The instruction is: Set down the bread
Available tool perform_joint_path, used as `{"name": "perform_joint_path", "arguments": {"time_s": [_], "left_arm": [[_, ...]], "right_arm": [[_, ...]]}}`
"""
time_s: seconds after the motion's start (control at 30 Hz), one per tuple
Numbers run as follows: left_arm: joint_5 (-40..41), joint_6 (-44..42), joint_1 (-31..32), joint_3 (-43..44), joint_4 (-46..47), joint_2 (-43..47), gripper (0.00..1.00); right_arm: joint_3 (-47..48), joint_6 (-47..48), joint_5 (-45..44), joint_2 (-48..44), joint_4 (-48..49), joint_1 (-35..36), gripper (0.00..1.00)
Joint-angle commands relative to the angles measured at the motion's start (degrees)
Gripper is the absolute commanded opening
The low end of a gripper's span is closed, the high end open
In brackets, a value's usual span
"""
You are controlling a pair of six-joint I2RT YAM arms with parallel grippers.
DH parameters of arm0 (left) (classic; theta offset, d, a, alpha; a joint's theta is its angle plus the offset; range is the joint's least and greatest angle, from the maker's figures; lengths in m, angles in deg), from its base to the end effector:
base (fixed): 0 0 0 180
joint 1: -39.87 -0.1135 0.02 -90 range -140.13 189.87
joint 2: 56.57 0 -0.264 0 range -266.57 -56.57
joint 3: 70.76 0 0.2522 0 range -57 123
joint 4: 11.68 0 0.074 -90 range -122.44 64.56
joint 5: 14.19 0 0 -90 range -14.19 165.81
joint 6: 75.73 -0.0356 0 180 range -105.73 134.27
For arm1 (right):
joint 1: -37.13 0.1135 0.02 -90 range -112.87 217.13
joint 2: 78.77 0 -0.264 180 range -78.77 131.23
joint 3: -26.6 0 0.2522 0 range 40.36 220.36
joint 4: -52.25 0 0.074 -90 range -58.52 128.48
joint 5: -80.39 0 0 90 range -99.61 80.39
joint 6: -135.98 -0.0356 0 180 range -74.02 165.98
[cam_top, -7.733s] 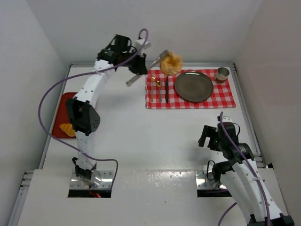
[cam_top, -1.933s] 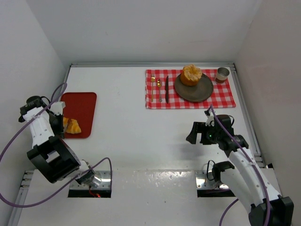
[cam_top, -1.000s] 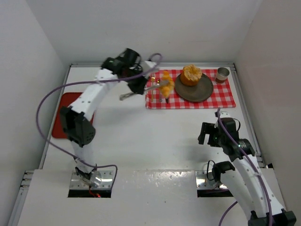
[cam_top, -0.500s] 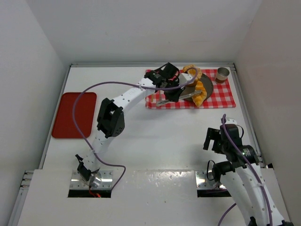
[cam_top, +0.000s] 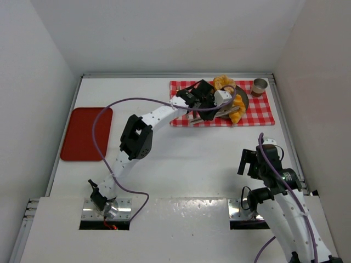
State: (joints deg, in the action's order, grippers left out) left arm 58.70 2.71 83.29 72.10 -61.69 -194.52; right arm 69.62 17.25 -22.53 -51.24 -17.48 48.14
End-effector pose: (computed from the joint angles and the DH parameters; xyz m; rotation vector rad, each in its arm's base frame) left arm 0.3876 -0.3812 0.2354 1.2380 2.0565 -0.6183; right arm 0.0923 0.0098 0.2147 0.4718 2.4379 0.0078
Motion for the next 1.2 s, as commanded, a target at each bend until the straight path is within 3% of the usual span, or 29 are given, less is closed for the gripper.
{"name": "perform_joint_path", "arguments": {"time_s": [0.0,0.07,0.13,0.57,0.73,1.17], "left_arm": [[0.31,-1.28,0.61,-0.07,3.38,0.93,0.29],[0.32,-1.28,0.61,0.45,3.38,0.93,0.41],[0.84,-1.28,0.01,1.06,3.38,0.93,0.44],[6.91,0.92,0.0,3.35,5.66,1.63,0.43],[12.79,0.39,0.0,4.58,5.66,3.03,0.43],[2.52,-3.83,-1.23,0.62,-0.56,18.85,0.49]], "right_arm": [[0.28,0.43,-1.13,1.04,1.56,0.07,0.94],[0.19,0.34,-0.87,1.38,1.56,0.16,0.94],[0.1,0.26,-0.7,1.3,1.56,0.07,0.95],[0.89,-0.1,-0.34,-0.72,-0.29,0.24,0.95],[1.24,-0.27,-0.34,-0.9,-0.02,0.16,0.95],[-1.03,-0.27,1.67,-1.86,4.37,0.16,0.95]]}}
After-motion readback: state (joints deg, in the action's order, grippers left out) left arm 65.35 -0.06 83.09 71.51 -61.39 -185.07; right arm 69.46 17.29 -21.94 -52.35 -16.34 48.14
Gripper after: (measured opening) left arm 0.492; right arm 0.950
